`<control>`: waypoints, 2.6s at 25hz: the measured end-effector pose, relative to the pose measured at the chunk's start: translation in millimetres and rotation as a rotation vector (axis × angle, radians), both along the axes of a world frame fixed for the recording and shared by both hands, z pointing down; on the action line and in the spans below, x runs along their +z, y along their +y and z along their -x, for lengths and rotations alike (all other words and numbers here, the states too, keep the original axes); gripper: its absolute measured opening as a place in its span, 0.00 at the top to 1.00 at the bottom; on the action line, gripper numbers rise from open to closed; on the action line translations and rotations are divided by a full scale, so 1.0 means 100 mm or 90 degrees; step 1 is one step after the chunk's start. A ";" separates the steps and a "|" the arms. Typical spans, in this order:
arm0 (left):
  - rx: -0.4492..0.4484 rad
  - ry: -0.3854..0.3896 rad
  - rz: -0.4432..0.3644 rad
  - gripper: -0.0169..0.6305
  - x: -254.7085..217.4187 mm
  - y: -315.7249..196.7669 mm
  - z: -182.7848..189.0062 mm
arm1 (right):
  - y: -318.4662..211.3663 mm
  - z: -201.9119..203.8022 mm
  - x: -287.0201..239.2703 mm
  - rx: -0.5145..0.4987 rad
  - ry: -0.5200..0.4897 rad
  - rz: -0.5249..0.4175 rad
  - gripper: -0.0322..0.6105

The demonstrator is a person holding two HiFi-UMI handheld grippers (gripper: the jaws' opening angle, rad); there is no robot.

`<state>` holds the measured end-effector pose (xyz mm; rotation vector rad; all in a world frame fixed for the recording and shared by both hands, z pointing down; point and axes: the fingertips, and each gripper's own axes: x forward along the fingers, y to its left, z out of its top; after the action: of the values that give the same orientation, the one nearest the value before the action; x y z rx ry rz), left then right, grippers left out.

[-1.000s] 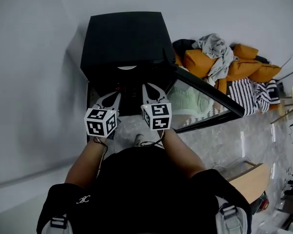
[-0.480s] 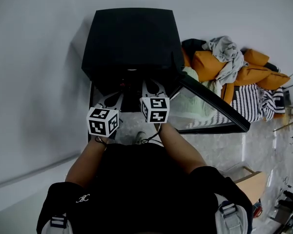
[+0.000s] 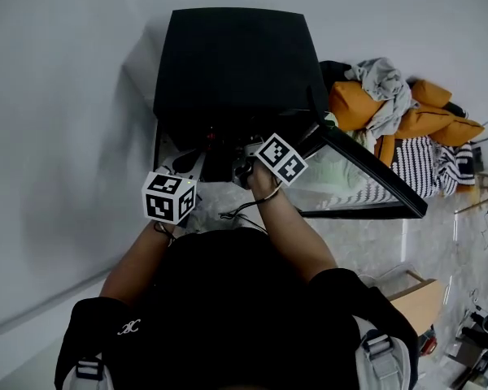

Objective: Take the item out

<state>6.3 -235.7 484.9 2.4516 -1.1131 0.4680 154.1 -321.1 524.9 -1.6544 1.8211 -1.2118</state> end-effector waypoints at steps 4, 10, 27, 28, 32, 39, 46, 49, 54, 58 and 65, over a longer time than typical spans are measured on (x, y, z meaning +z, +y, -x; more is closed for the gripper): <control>0.006 0.005 0.004 0.96 0.03 -0.04 0.13 | -0.06 -0.06 0.03 0.052 -0.136 0.001 0.90; 0.009 0.020 0.010 0.96 0.06 -0.07 0.19 | -0.16 -0.12 0.04 0.094 -0.272 0.022 0.84; -0.010 0.041 0.019 0.96 0.17 -0.11 0.38 | -0.30 -0.10 0.24 0.092 -0.387 0.108 0.84; -0.010 0.041 0.019 0.96 0.17 -0.11 0.38 | -0.31 -0.09 0.23 0.088 -0.389 0.107 0.84; -0.011 0.039 0.021 0.96 0.17 -0.11 0.39 | -0.37 -0.03 0.18 0.073 -0.384 0.104 0.81; -0.018 0.039 0.015 0.96 0.15 -0.12 0.40 | -0.33 -0.05 0.26 0.081 -0.355 0.133 0.78; -0.023 0.040 0.017 0.96 0.16 -0.10 0.42 | -0.34 -0.01 0.26 0.074 -0.359 0.141 0.78; -0.025 0.040 0.019 0.96 0.17 -0.09 0.44 | -0.35 0.02 0.27 0.070 -0.347 0.155 0.78; -0.033 0.039 0.021 0.96 0.19 -0.07 0.48 | -0.34 0.03 0.32 0.076 -0.315 0.199 0.78; -0.034 0.037 0.023 0.96 0.20 -0.05 0.49 | -0.38 0.01 0.33 0.080 -0.318 0.186 0.78; -0.038 0.032 0.026 0.96 0.22 0.00 0.54 | -0.36 0.05 0.36 0.089 -0.360 0.166 0.90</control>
<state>-47.7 -236.1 506.5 2.3753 -1.1405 0.4042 149.0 -357.5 560.6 -1.3416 1.2242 -1.6935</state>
